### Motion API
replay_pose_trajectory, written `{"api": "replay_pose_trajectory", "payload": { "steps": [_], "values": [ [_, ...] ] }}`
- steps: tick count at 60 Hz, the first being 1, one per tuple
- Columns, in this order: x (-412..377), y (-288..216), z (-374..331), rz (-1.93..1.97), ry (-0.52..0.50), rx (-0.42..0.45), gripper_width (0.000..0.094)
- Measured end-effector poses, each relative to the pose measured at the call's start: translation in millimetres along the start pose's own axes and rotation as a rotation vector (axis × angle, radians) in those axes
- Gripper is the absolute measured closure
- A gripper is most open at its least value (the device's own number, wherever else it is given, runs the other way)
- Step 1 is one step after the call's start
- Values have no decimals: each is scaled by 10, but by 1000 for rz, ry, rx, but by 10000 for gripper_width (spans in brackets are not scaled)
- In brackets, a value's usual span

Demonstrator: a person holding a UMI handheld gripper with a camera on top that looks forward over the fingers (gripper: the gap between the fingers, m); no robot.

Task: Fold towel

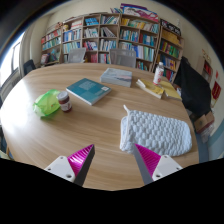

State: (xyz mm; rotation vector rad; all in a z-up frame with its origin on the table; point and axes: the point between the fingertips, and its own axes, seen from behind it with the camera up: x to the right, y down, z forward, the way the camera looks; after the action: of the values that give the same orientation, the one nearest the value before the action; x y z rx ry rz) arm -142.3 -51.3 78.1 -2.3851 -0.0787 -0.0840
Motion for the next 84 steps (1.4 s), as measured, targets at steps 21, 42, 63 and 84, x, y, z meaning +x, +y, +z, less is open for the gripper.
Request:
{"api": "replay_pose_trajectory", "payload": {
  "steps": [21,42,63,84],
  "values": [
    [412,402,1008,10,-13,-112,445],
    [614,280,886,-73,24,-92,912],
    [1733,-575,79,400,-111,74,906],
    [3292,441,521,411,-20,-76,900]
  ]
}}
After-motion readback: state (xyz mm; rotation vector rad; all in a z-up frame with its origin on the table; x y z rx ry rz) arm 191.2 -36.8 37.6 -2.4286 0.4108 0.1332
